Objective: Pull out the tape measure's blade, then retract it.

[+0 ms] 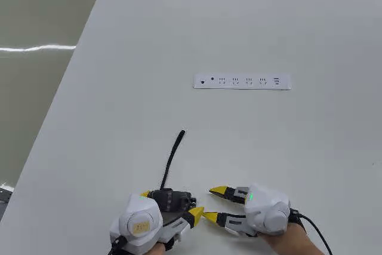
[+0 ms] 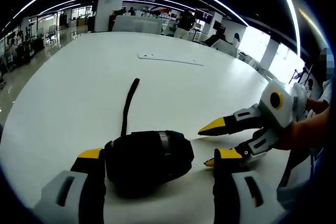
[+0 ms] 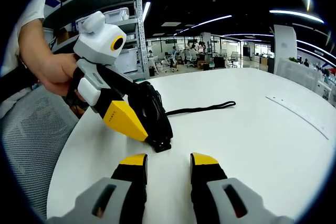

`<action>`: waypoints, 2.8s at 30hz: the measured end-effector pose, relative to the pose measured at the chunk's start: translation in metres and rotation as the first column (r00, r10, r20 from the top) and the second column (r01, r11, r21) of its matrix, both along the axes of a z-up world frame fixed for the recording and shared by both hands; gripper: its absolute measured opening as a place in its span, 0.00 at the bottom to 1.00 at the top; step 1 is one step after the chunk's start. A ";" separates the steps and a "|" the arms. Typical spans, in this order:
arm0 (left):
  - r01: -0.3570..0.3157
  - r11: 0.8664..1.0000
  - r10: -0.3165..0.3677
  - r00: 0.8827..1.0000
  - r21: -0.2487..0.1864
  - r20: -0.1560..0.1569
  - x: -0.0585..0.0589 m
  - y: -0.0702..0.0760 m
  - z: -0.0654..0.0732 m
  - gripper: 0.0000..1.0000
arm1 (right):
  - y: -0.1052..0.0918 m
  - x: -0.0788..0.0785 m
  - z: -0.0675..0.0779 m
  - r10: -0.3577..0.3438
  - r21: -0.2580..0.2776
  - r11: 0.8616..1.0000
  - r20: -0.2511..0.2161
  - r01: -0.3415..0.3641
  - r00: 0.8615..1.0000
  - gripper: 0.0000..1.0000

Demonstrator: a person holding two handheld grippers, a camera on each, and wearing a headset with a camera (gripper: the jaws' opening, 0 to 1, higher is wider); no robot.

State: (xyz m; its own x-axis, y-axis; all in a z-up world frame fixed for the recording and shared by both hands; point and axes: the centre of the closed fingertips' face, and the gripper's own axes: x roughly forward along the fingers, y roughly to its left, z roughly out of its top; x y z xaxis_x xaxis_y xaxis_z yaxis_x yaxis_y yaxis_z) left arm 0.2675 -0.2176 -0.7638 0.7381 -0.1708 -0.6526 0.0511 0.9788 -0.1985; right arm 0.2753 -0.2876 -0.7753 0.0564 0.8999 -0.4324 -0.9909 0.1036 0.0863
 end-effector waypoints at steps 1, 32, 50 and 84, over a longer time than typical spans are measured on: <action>0.006 1.000 -0.006 1.000 0.003 0.005 0.000 0.000 0.001 0.84 | -0.001 0.000 0.000 -0.005 0.000 1.000 0.000 0.005 1.000 0.32; 0.115 0.993 -0.117 0.992 0.040 0.056 -0.013 0.002 0.019 0.83 | -0.033 -0.008 0.027 -0.142 0.017 0.990 -0.001 0.142 0.990 0.38; 0.165 0.986 -0.166 0.984 0.024 0.063 -0.028 0.013 0.026 0.83 | -0.057 -0.019 0.040 -0.213 0.026 0.977 -0.011 0.213 0.977 0.43; 0.267 0.964 -0.266 0.960 0.000 0.088 -0.073 0.026 0.036 0.82 | -0.092 -0.049 0.052 -0.304 0.001 0.953 -0.004 0.304 0.953 0.51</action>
